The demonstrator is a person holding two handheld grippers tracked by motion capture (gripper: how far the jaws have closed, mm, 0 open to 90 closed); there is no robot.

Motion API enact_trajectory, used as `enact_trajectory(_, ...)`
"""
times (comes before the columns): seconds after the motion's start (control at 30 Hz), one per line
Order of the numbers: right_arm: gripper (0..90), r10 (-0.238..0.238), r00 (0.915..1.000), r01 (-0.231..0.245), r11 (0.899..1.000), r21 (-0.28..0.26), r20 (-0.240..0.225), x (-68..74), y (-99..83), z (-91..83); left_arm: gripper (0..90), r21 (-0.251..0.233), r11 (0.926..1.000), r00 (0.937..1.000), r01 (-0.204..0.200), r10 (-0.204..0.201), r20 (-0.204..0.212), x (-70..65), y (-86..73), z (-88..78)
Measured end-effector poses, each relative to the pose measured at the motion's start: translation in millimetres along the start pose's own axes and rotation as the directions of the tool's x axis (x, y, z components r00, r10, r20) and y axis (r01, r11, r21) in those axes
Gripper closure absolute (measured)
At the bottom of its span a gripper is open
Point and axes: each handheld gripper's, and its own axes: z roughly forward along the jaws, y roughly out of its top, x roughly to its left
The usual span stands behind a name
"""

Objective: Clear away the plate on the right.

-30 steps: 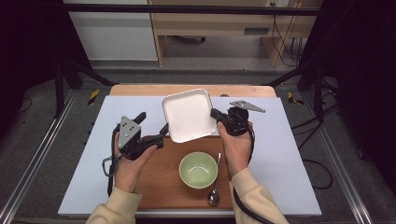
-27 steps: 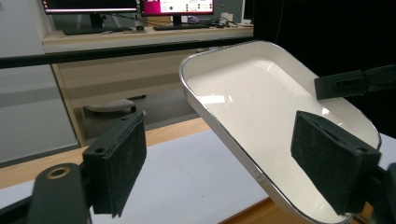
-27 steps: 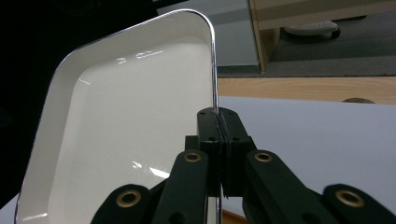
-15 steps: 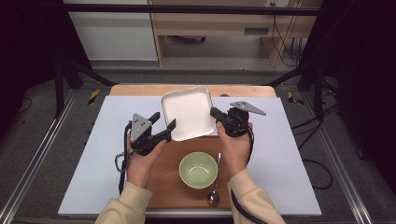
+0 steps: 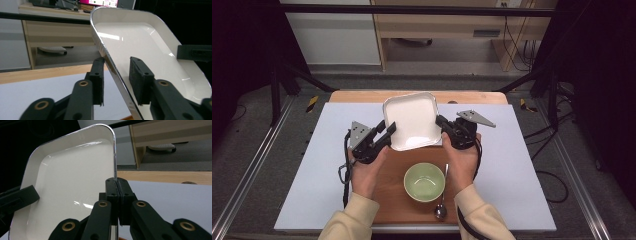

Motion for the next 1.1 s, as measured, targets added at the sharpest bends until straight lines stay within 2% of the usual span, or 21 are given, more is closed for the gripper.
enact_trajectory(0.17,88.4,0.000,1.0000,0.000,1.000,0.016,0.006,2.2,-2.5,0.6,75.4,-0.018,0.9998,0.9997,0.007,-0.007,-0.024,2.5,-0.1,1.2)
enact_trajectory(0.33,87.5,-0.024,0.9997,0.024,0.999,0.035,-0.002,6.5,-4.9,2.5,83.4,-0.046,0.9989,0.9985,0.005,-0.007,-0.055,5.5,0.8,-0.2)
enact_trajectory(0.4,87.2,-0.028,0.9995,0.028,0.998,0.048,-0.014,8.1,-5.9,3.7,86.0,-0.055,0.9984,0.9982,0.014,-0.017,-0.058,7.5,1.8,-1.8)
enact_trajectory(0.5,86.8,-0.034,0.9990,0.036,0.997,0.063,-0.029,10.8,-8.9,6.1,88.0,-0.056,0.9984,0.9971,-0.011,0.007,-0.075,10.1,2.5,-4.0)
enact_trajectory(0.63,84.7,-0.040,0.9966,0.046,0.995,0.085,-0.072,13.5,-11.9,10.3,88.9,-0.053,0.9985,0.9955,-0.014,0.009,-0.094,17.0,1.3,-8.0)
enact_trajectory(0.73,75.6,-0.057,0.9923,0.069,0.992,0.104,-0.110,14.9,-13.6,14.3,89.1,-0.050,0.9983,0.9929,-0.029,0.023,-0.117,21.0,0.9,-10.5)
enact_trajectory(0.83,65.5,-0.079,0.9872,0.096,0.988,0.120,-0.139,15.4,-15.2,16.6,89.2,-0.046,0.9985,0.9927,-0.029,0.023,-0.119,25.2,-1.0,-10.3)
enact_trajectory(0.93,55.8,-0.081,0.9863,0.100,0.986,0.133,-0.144,13.2,-17.5,19.5,89.2,-0.036,0.9990,0.9927,-0.027,0.023,-0.119,28.3,-3.1,-7.2)
enact_trajectory(1.0,49.9,-0.087,0.9877,0.103,0.987,0.127,-0.131,13.0,-18.2,19.3,89.1,-0.032,0.9989,0.9912,-0.035,0.031,-0.129,30.6,-3.9,-6.5)
enact_trajectory(1.1,40.7,-0.121,0.9859,0.134,0.984,0.114,-0.116,10.4,-18.3,18.0,89.2,-0.029,0.9993,0.9904,-0.024,0.020,-0.136,35.3,-4.6,-6.8)
